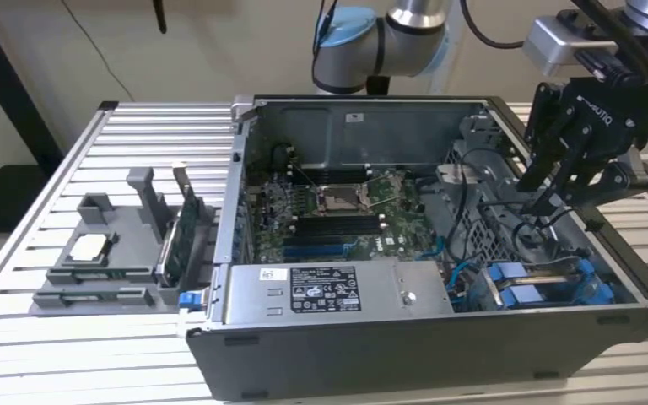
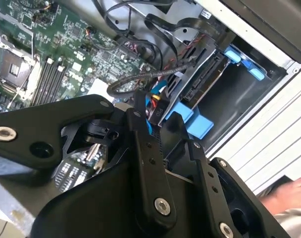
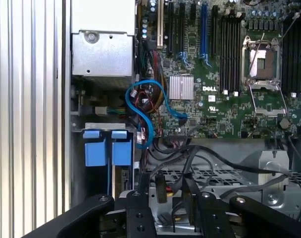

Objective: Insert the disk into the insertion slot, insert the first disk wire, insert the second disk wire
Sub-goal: 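Insert the first disk wire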

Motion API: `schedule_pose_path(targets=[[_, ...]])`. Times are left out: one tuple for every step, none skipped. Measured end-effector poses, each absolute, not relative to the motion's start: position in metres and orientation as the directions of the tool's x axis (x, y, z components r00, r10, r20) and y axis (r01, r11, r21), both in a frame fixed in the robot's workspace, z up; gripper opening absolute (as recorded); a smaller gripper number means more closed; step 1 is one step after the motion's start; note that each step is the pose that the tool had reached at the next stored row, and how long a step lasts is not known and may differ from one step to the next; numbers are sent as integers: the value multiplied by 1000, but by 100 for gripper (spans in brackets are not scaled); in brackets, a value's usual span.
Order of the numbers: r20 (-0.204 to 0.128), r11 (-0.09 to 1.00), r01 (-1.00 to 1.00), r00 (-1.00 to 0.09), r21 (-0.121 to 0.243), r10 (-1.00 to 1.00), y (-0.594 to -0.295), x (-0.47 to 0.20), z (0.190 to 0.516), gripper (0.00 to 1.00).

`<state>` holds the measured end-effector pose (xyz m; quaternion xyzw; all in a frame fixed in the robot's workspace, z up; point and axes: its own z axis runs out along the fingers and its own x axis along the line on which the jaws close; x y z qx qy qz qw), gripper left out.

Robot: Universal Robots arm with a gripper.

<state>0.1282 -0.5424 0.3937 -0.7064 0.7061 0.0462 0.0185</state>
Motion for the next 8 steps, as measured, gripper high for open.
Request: schedule_pose_path(targets=[[-91,-2,-999,-1,39,-996,-542,128,394,40],[-91,-3,-999,-1,39,-996,-542,128,394,40],[-92,-3,-999,-1,39,-996,-542,128,393,40],[-92,-3,-999,0,39,-996,-542,128,392,40],[-93,-4,-999,0,38,-996,-542,128,391,40],[-95,-5,-999,1,37,-995,-542,129,390,40],[-99,-5,-999,1,37,-995,-542,129,390,40],[-104,-5,-999,2,37,-995,-542,128,390,40]])
